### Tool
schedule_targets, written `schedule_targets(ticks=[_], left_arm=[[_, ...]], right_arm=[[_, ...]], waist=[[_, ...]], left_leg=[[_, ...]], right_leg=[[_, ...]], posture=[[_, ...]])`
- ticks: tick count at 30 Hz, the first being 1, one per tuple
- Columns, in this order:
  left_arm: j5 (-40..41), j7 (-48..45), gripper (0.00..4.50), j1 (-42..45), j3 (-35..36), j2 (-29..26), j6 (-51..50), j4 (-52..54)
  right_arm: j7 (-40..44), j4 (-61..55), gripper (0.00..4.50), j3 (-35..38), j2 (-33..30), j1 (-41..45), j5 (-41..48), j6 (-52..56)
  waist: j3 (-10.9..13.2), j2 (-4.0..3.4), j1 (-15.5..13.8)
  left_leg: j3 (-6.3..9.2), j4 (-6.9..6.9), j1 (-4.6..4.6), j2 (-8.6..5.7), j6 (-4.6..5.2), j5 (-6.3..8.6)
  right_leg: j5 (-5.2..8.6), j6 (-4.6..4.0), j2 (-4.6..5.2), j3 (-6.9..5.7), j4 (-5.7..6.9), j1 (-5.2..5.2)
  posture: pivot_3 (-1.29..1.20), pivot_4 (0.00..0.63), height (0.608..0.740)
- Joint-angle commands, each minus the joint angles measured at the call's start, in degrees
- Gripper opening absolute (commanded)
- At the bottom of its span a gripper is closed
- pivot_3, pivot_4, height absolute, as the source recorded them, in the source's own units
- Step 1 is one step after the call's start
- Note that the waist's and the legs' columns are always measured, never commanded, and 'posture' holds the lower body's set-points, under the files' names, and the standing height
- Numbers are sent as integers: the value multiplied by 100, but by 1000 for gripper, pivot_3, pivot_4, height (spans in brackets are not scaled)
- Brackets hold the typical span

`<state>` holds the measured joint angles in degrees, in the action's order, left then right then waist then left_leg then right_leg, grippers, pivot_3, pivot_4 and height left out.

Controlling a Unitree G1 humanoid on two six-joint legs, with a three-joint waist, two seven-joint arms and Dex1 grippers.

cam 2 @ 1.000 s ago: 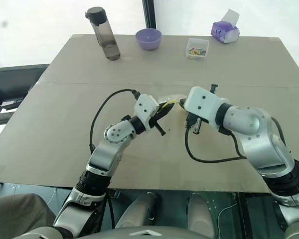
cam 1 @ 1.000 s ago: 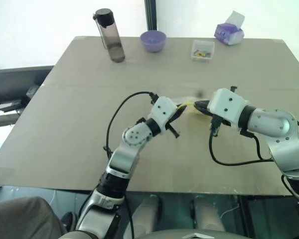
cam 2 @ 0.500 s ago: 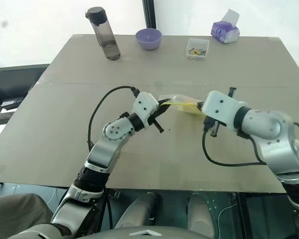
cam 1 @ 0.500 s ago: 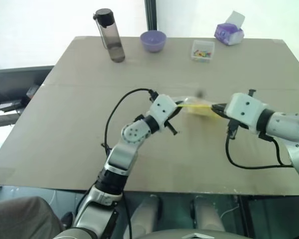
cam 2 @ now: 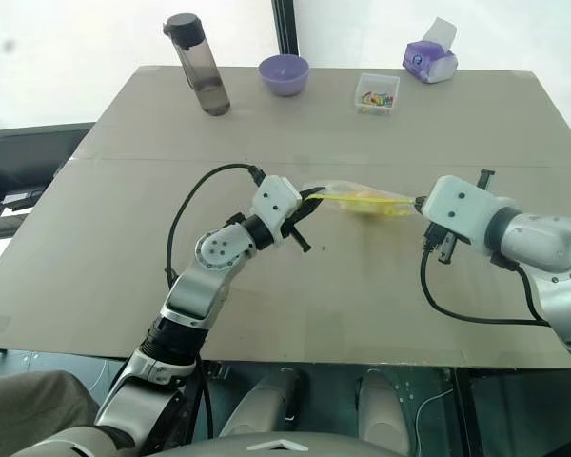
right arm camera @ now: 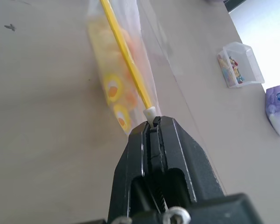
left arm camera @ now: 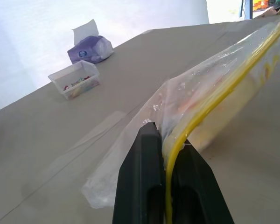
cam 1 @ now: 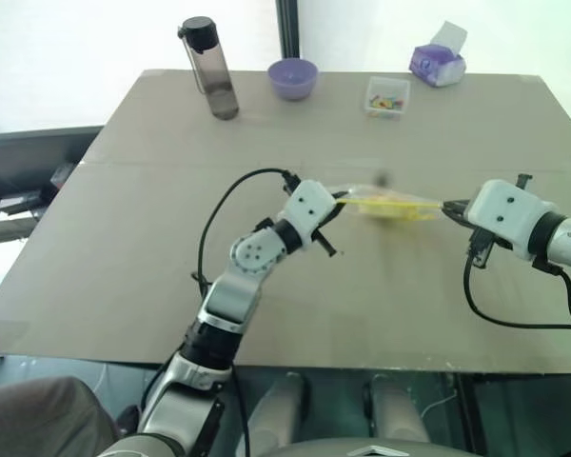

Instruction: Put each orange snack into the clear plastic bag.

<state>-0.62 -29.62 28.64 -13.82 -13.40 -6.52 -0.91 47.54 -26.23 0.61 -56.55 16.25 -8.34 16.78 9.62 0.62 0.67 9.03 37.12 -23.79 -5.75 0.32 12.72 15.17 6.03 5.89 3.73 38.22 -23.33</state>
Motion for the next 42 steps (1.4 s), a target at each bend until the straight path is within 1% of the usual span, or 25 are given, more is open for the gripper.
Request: schedule_targets(ticks=[1,4,8,10,13,15,17,19,20,21,22,23,24,26,30,32,33,34,35,38,42], left_arm=[[-169,120,0,498,158,-63,452,-550],[-183,286,0,1114,377,-55,841,-1037],[-57,377,0,1243,577,-111,892,-777],[-77,247,0,1064,482,-160,794,-490],[-115,-54,0,561,202,-263,613,-93],[-121,-384,0,-29,-83,-441,450,304],[21,-618,0,-604,-223,-573,112,810],[100,-671,0,-979,-234,-632,-186,1185],[105,-670,635,-1128,-233,-652,-298,1311],[128,-674,1006,-1287,-231,-673,-445,1420],[175,-673,1373,-1424,-216,-682,-588,1507],[246,-662,1961,-1535,-183,-666,-737,1586],[384,-643,2365,-1663,-94,-631,-901,1681],[661,-628,2392,-1858,97,-577,-1223,1856],[1402,-684,2392,-2390,733,-690,-1885,2294],[1709,-709,2392,-2655,975,-787,-2159,2544],[1864,-799,2392,-2854,1107,-897,-2233,2678],[1972,-858,2392,-2996,1192,-976,-2285,2783],[2017,-878,2392,-3108,1252,-1050,-2299,2855],[2239,-858,2392,-3512,1514,-1188,-2369,3037],[2233,-833,2392,-3901,1597,-1340,-2220,3084]], right_arm=[[-573,648,25,-54,129,692,-504,-197],[-1029,1101,25,-77,304,1271,-707,-552],[-1176,954,25,317,452,1330,-432,-675],[-1123,735,25,431,518,1123,-312,-454],[-964,406,25,485,552,598,-186,-220],[-831,81,25,453,603,115,-47,-30],[-640,-308,25,425,666,-427,178,250],[-586,-553,626,504,742,-883,334,414],[-586,-651,971,591,813,-1115,441,522],[-562,-740,1512,717,878,-1442,548,599],[-530,-808,1922,837,925,-1756,634,664],[-493,-849,2518,961,957,-2038,706,699],[-457,-866,3024,1152,1040,-2347,840,739],[-423,-816,3985,1505,1201,-2768,1108,747],[-220,-217,3985,2545,1892,-3337,2266,775],[-112,116,3985,2853,2245,-3568,2447,-213],[21,170,3985,2970,2325,-3751,2617,-272],[122,201,3985,3044,2361,-3889,2749,-282],[287,263,3985,3140,2368,-3937,3068,-134],[728,728,3985,3534,2343,-3759,4019,-74],[1259,1386,3985,3516,2006,-3625,4099,-350]], waist=[[0,1,11],[2,4,1],[1,4,5],[2,4,9],[-1,2,6],[-2,0,4],[-3,-2,14],[-3,-2,10],[-3,-2,0],[-3,-2,-7],[-5,-3,-27],[-6,-5,-44],[-6,-5,-54],[-7,-6,-60],[-10,-5,-26],[-9,-7,-26],[-7,-8,-21],[-9,-12,-13],[-13,-19,-5],[-12,-17,21],[-12,-17,2]], left_leg=[[-3,2,1,0,0,0],[-8,3,2,-1,0,0],[-2,-10,-9,0,0,1],[-1,-19,-11,0,2,2],[-1,-20,-20,-1,3,2],[-3,-15,-18,-1,4,2],[-7,-14,-6,3,4,2],[-10,-11,-4,3,5,2],[-11,-6,-3,3,5,2],[-10,-3,-1,4,8,4],[-10,-1,2,3,27,15],[-9,1,7,3,30,17],[-10,2,12,3,30,18],[-10,5,16,2,33,20],[-9,4,27,10,33,21],[-9,-5,41,11,33,21],[-11,-9,53,11,34,22],[-15,-23,86,12,34,23],[-18,-33,103,13,37,25],[-21,-38,120,16,44,29],[-28,-40,157,17,57,38]], right_leg=[[0,0,0,0,0,2],[-1,2,0,-1,0,2],[-1,1,2,-4,-18,-5],[-1,1,5,3,-24,-12],[-1,1,5,7,-23,-20],[-1,1,4,9,-13,-20],[-1,1,0,16,-7,-14],[-1,1,-2,22,7,-17],[-1,1,-2,22,14,-17],[-1,1,-2,22,21,-16],[0,1,-1,22,26,-14],[0,1,-1,21,27,-10],[0,1,0,21,27,-3],[0,1,0,19,24,5],[1,0,-5,19,24,13],[1,-1,-6,19,20,24],[2,-1,-5,20,19,35],[3,0,-4,21,7,69],[4,1,-1,22,-2,86],[4,2,-2,22,-29,109],[6,2,2,25,-47,154]], posture=[[0,150,739],[0,150,739],[0,150,739],[0,150,739],[0,150,739],[0,150,739],[0,150,739],[0,150,739],[0,150,739],[0,150,739],[0,150,739],[0,150,739],[0,150,739],[0,150,739],[0,150,739],[0,150,739],[0,150,739],[0,150,739],[0,150,739],[0,150,739],[0,150,739]])
